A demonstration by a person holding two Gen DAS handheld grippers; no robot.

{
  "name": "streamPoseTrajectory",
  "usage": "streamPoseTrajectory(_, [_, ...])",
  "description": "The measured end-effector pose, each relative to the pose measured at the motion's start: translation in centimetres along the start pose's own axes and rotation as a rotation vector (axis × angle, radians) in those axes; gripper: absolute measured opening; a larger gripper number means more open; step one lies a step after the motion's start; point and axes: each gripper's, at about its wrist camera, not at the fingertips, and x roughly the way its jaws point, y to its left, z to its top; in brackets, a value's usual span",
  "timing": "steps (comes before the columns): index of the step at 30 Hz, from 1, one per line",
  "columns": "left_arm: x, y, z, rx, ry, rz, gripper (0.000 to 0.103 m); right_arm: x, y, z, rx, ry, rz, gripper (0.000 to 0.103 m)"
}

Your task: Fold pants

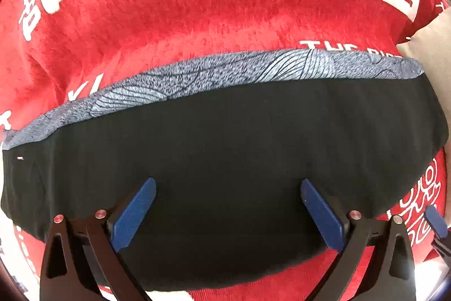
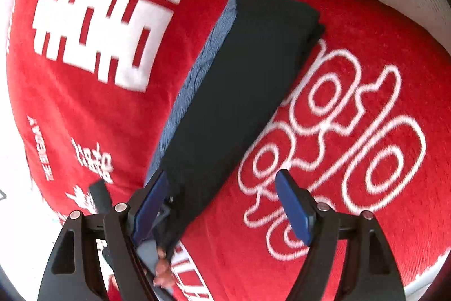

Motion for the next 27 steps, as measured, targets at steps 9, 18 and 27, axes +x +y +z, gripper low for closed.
streamPoseTrajectory(9, [0.2,-3.5,1.5,0.051,-0.018,-0.013,0.103,1.7,-1.8,2.2,0.066,-0.073,0.072,0.075])
streamPoseTrajectory(18, [1.0,-3.2,0.8,0.047,-0.075,-0.023,0.103,3.4,-1.3,4.7,0.032,-0.129,0.139,0.075])
streamPoseTrajectory(27, [1.1,-3.2,0.3,0.049,-0.072,-0.024,0.103,4.7,-1.1,6.1,0.083,-0.067,-0.028,0.019])
